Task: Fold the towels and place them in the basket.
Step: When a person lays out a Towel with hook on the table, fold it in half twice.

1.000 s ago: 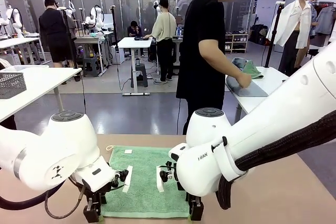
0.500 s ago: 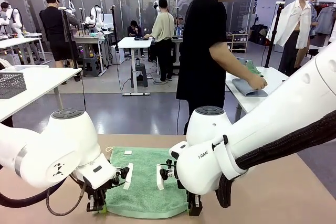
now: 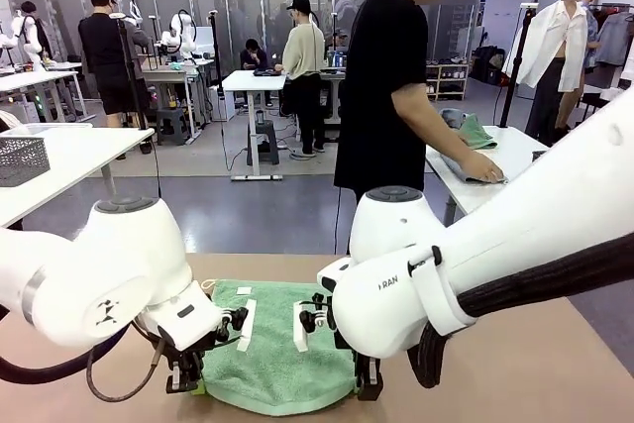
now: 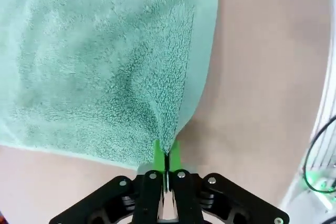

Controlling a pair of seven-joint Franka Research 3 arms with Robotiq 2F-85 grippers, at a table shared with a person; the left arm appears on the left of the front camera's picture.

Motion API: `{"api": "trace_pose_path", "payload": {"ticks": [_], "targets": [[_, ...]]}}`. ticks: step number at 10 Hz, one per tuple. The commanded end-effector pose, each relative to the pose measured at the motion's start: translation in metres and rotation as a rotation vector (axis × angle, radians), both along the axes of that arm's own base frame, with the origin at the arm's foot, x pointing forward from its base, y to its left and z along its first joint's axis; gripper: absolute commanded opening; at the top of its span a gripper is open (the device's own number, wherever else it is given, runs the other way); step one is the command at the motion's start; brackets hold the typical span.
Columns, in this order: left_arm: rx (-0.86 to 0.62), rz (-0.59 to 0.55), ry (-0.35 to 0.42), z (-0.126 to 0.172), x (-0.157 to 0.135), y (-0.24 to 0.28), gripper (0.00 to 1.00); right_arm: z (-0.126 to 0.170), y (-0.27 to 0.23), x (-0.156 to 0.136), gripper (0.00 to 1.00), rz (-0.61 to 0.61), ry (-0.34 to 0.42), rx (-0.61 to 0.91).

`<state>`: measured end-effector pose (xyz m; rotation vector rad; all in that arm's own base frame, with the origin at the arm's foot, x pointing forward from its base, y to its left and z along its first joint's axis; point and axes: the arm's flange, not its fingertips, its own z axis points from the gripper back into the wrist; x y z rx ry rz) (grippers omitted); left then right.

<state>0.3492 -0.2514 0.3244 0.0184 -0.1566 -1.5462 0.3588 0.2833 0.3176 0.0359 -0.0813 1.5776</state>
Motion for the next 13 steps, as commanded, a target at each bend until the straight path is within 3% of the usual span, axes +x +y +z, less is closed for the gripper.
{"api": "trace_pose_path", "payload": {"ticks": [1, 4, 7, 8, 13], "targets": [[-0.015, 0.014, 0.015, 0.027, -0.049, 0.019, 0.0, 0.035, 0.001, -0.014, 0.0, -0.013, -0.02, -0.01], [-0.032, 0.031, 0.028, 0.062, -0.056, 0.012, 0.01, 0.073, -0.001, -0.019, 0.0, 0.007, -0.061, -0.007], [-0.032, 0.047, -0.014, 0.081, -0.037, 0.003, 0.01, 0.084, 0.003, -0.001, 0.0, 0.018, -0.085, 0.013], [-0.02, 0.063, -0.006, 0.083, -0.018, 0.003, 0.01, 0.08, 0.007, 0.017, 0.0, 0.038, -0.063, 0.034], [0.066, 0.001, -0.01, 0.078, 0.094, -0.009, 0.01, 0.044, 0.012, 0.113, 0.0, 0.063, -0.095, 0.014]]}}
